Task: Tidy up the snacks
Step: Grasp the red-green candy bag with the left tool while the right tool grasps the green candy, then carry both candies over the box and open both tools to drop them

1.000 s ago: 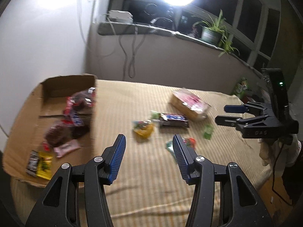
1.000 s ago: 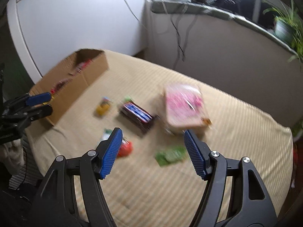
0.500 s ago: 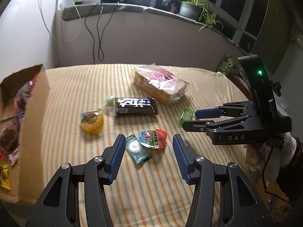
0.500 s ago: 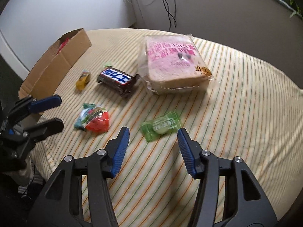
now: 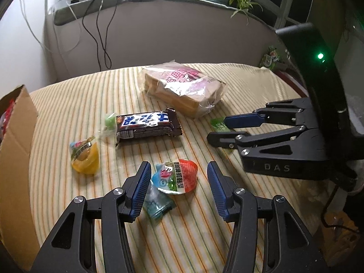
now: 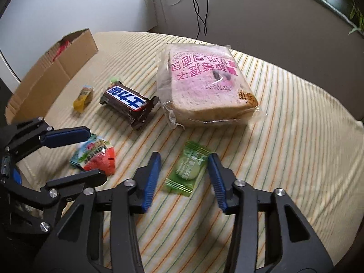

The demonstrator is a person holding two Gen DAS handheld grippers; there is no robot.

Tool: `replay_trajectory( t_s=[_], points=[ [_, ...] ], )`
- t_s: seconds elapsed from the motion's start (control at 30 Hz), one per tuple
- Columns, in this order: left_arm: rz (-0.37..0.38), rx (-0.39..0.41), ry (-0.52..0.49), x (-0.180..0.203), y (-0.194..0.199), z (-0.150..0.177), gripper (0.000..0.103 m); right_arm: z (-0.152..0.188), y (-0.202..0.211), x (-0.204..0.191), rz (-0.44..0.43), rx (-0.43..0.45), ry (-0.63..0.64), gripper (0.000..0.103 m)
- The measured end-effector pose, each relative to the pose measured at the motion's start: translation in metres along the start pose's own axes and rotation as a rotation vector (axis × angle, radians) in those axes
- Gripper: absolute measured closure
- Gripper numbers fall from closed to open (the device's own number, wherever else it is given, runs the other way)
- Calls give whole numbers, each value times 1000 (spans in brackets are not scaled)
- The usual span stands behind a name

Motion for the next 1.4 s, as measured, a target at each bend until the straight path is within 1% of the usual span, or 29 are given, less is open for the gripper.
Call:
replay_trajectory(
  t_s=[0.03,0.07,0.1,0.13,0.37,0.53,0.93,1.13,1.4],
  points=[
    [-3,-6,-5,1,-3,0,57,0,0,1,3,-1,1,70],
    [-8,-11,-10,1,-6,0,59,0,0,2,10,-3,3,73],
    [-13,-14,-12,1,-8,0,64,1,1,4,13,-3,3,78],
    [-16,-18,-17,1,-9,1,65,1,2,6,12,-4,3,80],
    [-40,-11,-55,9,-10,1,67,4,4,5,19,2,8,81],
    [-36,11,-36,7,-4,0,68,7,8,9,-8,10,-23,81],
    [-18,82,-11,6,29,-4,68,8,37,3,-6,64,-21,81],
    [-37,124,23,-9,49,-2,68,3,55,-13,-15,99,3,81],
    [-86,176,87,-42,80,8,68,-10,72,-52,-53,138,60,81]
  ],
)
Point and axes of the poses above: each gripper's, at about its wrist camera, not at the fingertips, and y roughly against the way its jaws point, x to its right, z to its underside, the point moved 6 cm from there along -y, roughly the way its jaws point, and after that the axes turned 6 degrees about -x, right-handed, at the moved point
